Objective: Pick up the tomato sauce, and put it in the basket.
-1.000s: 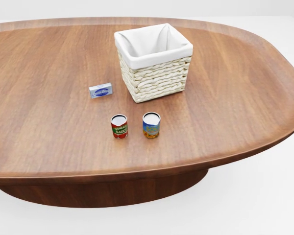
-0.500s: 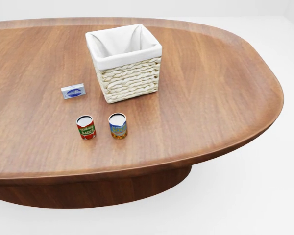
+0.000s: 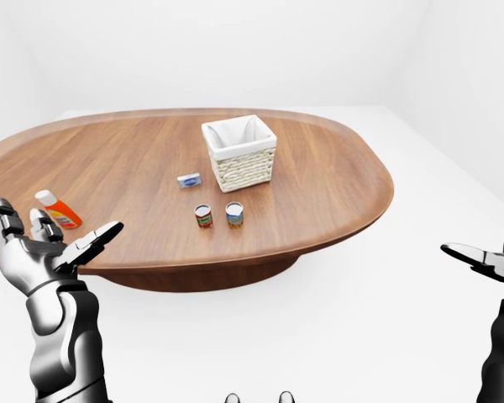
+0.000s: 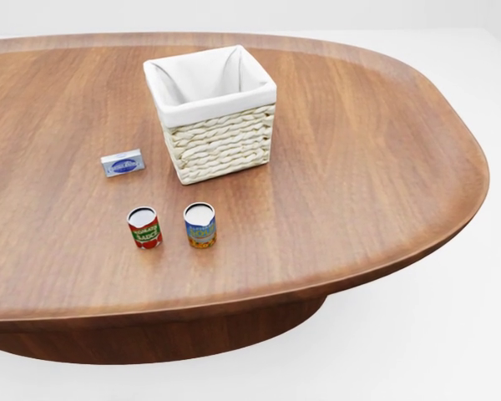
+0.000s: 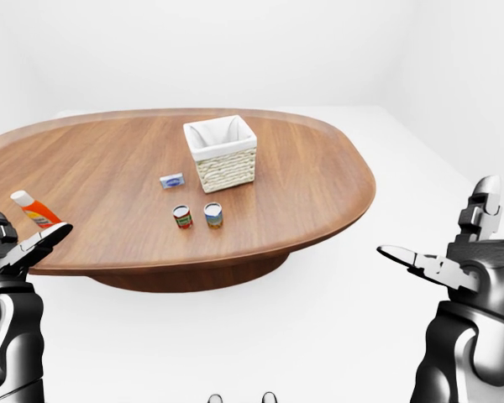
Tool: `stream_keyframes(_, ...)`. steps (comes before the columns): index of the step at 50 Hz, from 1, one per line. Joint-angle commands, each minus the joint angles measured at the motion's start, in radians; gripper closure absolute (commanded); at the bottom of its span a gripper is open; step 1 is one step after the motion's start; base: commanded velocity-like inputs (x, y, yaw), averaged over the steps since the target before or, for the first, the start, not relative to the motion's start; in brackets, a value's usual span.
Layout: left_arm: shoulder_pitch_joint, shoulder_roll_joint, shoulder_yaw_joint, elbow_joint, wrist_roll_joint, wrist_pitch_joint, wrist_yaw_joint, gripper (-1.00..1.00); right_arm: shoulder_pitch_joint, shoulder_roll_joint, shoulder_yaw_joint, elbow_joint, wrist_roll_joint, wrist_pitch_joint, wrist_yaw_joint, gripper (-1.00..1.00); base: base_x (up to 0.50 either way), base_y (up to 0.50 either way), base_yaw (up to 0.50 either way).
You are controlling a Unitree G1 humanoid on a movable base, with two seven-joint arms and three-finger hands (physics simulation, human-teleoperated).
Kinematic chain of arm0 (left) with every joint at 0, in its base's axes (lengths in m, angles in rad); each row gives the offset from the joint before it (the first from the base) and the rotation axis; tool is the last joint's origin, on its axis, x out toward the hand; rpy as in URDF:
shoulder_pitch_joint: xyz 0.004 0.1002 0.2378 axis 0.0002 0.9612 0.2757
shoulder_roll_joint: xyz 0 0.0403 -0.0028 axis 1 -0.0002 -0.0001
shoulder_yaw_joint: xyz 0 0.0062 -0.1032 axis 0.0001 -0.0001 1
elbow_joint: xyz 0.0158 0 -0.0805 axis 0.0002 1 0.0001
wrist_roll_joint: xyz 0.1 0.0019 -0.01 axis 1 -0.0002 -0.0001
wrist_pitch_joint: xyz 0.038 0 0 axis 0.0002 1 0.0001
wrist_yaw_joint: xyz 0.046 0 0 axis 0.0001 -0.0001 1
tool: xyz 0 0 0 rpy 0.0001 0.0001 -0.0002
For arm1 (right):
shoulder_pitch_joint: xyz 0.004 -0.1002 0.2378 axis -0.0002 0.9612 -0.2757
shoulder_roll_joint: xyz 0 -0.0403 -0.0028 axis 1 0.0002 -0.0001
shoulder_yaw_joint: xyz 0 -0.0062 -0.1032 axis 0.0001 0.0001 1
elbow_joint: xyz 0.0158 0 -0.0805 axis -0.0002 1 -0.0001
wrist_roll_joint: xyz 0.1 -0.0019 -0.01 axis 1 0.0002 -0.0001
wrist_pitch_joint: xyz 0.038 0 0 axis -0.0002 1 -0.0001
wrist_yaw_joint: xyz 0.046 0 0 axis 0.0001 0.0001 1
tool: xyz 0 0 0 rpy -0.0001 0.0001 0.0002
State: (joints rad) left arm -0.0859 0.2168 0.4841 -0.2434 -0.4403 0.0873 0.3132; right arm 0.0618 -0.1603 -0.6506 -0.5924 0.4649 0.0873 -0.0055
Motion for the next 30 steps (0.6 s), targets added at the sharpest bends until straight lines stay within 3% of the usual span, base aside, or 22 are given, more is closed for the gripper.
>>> stream_keyframes(1, 0.0, -0.002, -0.002, 0.004, 0.002, 0.0, -0.002, -1.0, -0.002, 0.002, 0.006, 0.0, -0.007, 0.0, 0.005, -1.0, 0.17, 0.0, 0.0)
stream_keyframes(30, -0.003, -0.002, -0.01, 0.026, 0.009, 0.0, -0.007, -1.0, 0.0, 0.009, 0.027, 0.015, -0.025, 0.0, 0.017, -1.0, 0.2, 0.0, 0.0)
